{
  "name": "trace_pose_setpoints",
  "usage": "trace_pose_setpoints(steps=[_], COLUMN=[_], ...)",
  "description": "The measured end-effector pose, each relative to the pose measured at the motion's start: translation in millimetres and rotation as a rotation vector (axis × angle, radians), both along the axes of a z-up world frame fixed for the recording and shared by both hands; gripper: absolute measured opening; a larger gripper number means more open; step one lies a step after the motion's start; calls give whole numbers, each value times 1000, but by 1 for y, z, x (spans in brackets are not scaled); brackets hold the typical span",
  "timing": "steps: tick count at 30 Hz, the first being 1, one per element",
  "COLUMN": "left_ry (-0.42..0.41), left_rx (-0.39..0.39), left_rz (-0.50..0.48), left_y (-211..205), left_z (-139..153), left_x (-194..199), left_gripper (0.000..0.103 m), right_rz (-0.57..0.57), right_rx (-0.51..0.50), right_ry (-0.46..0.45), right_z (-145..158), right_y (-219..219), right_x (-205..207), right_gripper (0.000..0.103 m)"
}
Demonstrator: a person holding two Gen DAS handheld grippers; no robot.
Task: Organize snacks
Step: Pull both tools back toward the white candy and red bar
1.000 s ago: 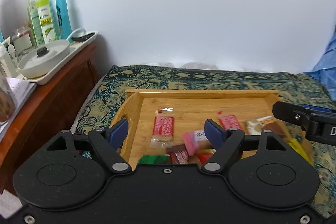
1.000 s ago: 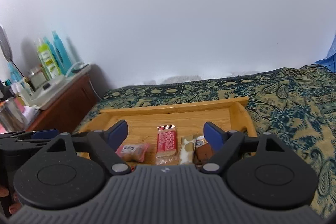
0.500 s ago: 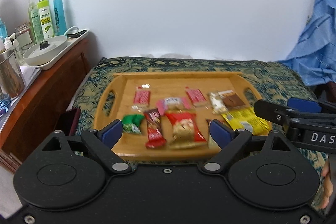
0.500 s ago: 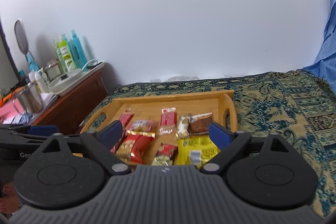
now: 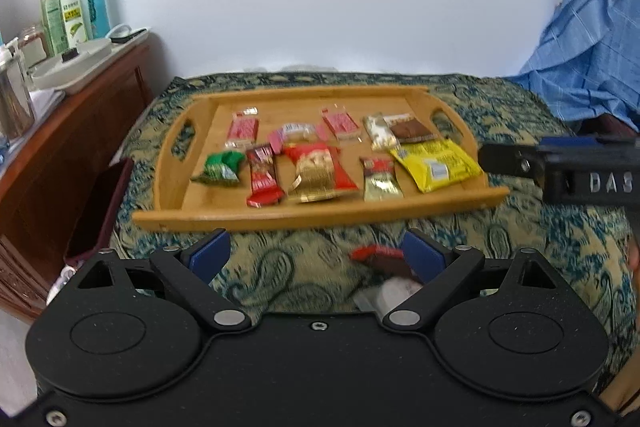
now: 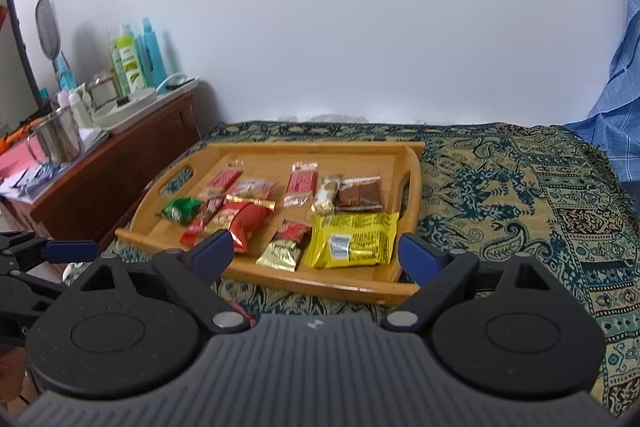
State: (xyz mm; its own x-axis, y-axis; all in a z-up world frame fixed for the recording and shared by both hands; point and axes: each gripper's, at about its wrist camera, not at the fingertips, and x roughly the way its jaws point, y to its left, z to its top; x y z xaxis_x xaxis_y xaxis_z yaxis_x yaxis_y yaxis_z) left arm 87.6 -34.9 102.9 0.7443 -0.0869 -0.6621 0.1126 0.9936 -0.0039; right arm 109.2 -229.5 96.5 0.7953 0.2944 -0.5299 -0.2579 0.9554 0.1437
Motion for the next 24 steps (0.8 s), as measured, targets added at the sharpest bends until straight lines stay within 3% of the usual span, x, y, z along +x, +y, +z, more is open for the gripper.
trace_pose_setpoints(steps=[7, 12, 17, 24], left_ry=[0, 23, 30, -10], left_rx=[45, 41, 32, 56], left_rz=[-97, -150, -207, -280], left_y=[-15, -24, -33, -49], left_z=[-28, -42, -49, -59], left_x=[-16, -16, -11, -3], left_gripper=[89, 72, 52, 53], right_rz=[54, 99, 130, 130], right_rx=[1, 28, 57, 69], right_ry=[73, 158, 278, 366], right_z=[-9, -19, -35, -51], right_y=[2, 6, 8, 14], right_x=[7, 18, 34, 49], right_gripper=[75, 65, 62, 62])
